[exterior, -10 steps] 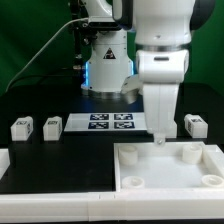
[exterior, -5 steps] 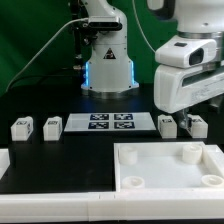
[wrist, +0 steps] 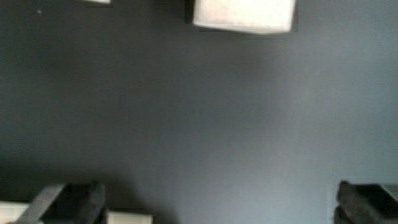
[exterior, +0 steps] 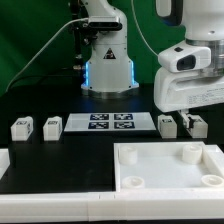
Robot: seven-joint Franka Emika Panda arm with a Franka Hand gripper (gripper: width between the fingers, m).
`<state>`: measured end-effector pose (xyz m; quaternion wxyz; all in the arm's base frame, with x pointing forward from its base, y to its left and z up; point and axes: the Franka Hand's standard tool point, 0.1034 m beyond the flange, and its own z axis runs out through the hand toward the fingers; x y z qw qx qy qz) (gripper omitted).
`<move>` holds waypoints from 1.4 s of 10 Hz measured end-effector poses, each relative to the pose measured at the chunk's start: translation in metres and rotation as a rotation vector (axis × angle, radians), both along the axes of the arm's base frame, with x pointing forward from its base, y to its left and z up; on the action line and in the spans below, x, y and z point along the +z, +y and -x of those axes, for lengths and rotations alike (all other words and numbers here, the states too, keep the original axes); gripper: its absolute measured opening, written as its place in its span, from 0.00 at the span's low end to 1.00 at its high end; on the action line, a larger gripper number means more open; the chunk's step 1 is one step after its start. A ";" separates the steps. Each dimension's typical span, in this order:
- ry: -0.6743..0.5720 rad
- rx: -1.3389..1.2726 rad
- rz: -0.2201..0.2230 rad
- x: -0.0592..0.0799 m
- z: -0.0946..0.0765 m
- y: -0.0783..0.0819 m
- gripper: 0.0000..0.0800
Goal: Assemble one leg
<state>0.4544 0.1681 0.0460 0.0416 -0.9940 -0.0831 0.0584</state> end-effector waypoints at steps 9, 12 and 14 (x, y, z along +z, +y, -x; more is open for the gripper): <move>0.798 -0.036 0.152 -0.004 0.037 0.008 0.81; 0.833 -0.033 0.154 -0.012 0.035 0.010 0.81; 0.837 -0.031 0.158 -0.023 0.046 0.011 0.81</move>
Offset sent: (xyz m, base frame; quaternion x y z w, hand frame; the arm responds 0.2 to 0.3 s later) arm -0.0163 0.0191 -0.0024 -0.0014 -0.3538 0.0974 0.9302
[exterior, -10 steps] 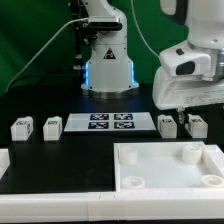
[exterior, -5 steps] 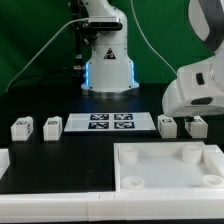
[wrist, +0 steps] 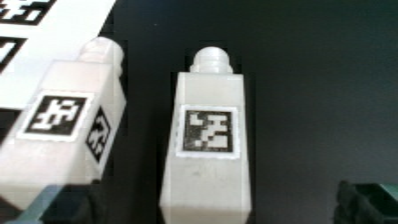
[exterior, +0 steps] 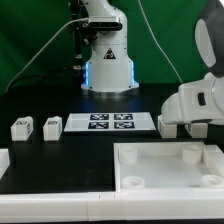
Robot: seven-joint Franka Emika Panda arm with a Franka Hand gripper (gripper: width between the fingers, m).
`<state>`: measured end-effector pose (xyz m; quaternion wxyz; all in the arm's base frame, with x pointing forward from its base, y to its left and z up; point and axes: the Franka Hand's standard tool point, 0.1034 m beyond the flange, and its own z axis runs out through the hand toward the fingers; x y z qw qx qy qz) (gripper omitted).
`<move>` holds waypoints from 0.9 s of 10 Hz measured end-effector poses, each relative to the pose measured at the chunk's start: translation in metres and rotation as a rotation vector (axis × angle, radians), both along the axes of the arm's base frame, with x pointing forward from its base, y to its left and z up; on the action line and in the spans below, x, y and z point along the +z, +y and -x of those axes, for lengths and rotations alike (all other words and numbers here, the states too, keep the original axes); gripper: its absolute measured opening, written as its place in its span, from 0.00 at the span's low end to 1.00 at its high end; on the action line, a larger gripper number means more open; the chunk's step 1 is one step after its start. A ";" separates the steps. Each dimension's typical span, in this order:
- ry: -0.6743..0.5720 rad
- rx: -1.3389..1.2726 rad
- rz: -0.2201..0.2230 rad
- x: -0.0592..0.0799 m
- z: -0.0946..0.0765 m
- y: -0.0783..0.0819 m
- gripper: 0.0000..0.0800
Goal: Assemble one leg
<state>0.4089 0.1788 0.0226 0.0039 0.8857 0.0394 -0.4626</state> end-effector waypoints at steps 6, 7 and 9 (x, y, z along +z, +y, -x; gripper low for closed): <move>0.019 0.012 0.006 -0.012 0.019 0.001 0.81; 0.019 0.012 0.006 -0.012 0.019 0.001 0.69; 0.019 0.012 0.005 -0.012 0.019 0.001 0.36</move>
Offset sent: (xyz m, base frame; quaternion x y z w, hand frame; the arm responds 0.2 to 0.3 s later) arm -0.0136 0.0009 -0.0084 -0.0112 -0.0035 0.0136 0.9998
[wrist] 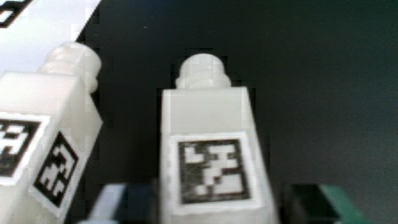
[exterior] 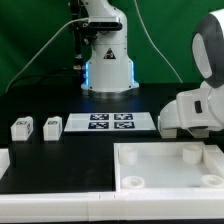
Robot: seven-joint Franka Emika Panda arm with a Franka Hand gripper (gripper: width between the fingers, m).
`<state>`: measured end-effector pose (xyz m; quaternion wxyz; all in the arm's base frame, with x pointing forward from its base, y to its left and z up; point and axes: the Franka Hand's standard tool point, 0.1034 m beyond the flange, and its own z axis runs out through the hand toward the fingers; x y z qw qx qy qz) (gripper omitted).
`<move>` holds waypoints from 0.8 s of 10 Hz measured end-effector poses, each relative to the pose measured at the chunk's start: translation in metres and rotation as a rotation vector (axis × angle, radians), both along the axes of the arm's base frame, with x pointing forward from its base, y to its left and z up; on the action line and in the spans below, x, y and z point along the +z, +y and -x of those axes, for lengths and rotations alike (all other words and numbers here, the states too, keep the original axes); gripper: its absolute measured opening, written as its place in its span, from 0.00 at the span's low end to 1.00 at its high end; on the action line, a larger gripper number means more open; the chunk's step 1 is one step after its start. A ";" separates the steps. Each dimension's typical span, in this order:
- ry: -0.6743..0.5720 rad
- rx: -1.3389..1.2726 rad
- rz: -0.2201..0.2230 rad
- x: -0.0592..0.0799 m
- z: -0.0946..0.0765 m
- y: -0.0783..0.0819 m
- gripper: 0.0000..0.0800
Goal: Assemble one leg
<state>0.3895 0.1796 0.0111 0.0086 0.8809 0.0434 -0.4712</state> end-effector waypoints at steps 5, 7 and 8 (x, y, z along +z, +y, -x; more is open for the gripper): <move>0.000 0.000 0.000 0.000 0.000 0.000 0.36; 0.000 0.000 0.000 0.000 0.000 0.000 0.36; 0.000 0.000 0.000 0.000 0.000 0.000 0.36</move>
Offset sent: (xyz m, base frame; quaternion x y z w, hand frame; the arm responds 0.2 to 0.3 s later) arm 0.0000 0.0000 0.0000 0.0000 0.0000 0.0000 1.0000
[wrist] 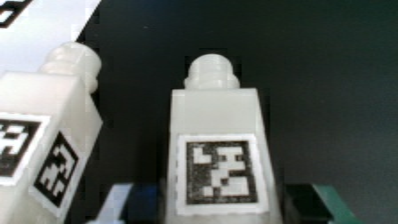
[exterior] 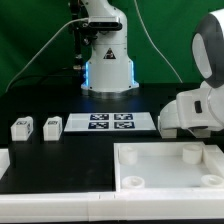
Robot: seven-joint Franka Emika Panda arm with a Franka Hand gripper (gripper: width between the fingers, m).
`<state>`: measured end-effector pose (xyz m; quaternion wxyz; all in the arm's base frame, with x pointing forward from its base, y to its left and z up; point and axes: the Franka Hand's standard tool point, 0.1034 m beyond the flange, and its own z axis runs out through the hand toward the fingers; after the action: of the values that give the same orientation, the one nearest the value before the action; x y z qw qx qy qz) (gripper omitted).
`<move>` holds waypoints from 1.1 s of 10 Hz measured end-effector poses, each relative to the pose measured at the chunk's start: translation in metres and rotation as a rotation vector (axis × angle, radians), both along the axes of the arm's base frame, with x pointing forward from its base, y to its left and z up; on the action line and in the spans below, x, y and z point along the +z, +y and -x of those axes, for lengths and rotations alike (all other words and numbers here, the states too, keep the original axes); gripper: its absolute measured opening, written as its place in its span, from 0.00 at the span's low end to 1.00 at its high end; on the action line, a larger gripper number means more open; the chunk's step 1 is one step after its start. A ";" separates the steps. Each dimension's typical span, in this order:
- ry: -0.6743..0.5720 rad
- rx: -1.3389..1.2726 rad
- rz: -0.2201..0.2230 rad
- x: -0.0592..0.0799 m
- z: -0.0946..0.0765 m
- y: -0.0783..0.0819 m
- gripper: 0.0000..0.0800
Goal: Assemble one leg
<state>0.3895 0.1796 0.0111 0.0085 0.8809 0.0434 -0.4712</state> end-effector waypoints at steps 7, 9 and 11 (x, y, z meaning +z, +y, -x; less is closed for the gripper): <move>-0.059 0.049 -0.046 0.031 -0.025 -0.013 0.37; -0.101 0.083 -0.109 0.074 -0.049 -0.024 0.37; -0.400 0.065 -0.139 0.118 -0.079 -0.038 0.37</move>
Offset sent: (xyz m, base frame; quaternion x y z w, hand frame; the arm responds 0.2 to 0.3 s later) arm 0.0000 0.0000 0.0000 0.0000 0.0000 0.0000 1.0000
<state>0.4686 0.1416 0.1286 -0.0283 0.9535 0.1018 -0.2822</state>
